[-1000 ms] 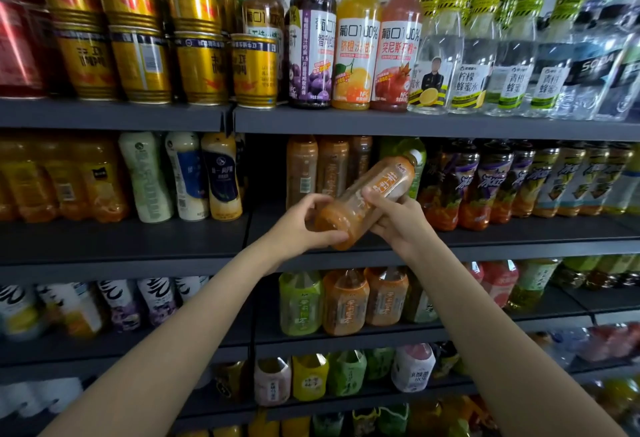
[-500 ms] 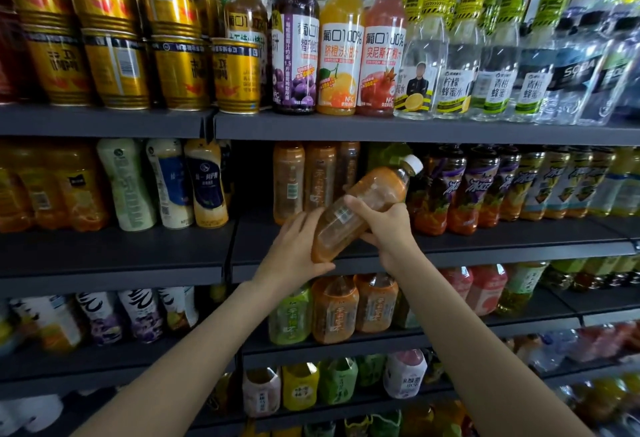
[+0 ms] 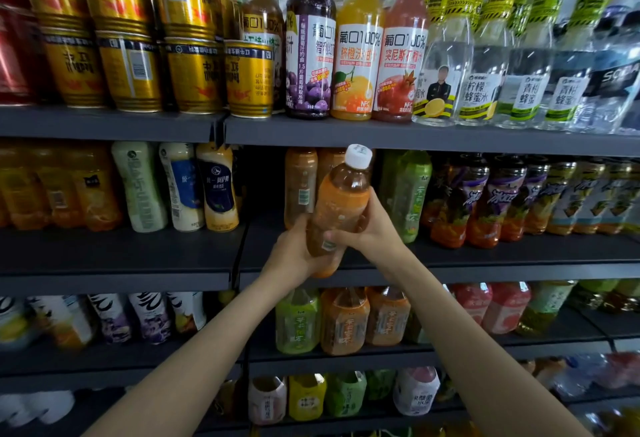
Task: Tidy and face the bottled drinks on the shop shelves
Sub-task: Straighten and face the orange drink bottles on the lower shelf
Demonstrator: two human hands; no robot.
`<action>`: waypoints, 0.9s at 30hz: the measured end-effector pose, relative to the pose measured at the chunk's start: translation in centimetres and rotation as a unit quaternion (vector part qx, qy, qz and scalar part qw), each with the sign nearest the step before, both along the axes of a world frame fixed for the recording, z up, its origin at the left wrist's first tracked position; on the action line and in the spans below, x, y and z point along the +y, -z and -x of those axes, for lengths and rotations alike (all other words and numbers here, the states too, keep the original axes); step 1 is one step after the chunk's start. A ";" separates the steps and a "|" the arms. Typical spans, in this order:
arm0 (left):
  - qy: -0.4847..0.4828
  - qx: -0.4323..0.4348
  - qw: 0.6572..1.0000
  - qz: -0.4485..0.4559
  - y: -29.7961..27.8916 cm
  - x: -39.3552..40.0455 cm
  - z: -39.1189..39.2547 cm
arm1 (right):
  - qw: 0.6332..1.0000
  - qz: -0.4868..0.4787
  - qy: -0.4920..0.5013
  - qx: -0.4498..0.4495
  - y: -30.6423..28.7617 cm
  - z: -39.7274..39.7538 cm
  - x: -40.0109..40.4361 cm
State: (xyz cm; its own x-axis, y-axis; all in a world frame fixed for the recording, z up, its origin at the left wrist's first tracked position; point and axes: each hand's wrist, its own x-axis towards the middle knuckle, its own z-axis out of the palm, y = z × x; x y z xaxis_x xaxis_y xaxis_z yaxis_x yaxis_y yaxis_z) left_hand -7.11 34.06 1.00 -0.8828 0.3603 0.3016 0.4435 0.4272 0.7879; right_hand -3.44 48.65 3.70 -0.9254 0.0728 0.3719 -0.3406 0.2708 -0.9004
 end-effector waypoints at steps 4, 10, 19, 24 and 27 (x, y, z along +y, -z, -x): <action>-0.049 0.002 0.999 0.019 -0.1 -0.1 1.0 | 0.999 -0.040 -0.002 -0.003 0.5 2.1 -0.4; -0.083 0.029 0.994 0.068 0.1 -1.2 3.9 | 0.990 -0.078 0.065 -0.096 1.8 3.9 2.5; -0.143 -0.063 0.987 0.025 0.8 -0.8 8.1 | 0.962 -0.081 0.234 -0.112 2.8 8.5 6.2; -0.163 -0.081 0.982 0.059 0.5 -0.5 9.1 | 0.945 -0.099 0.295 -0.097 2.4 12.9 6.7; -0.153 -0.088 0.982 0.066 0.5 -0.6 9.3 | 0.946 -0.085 0.287 -0.125 2.8 16.2 6.4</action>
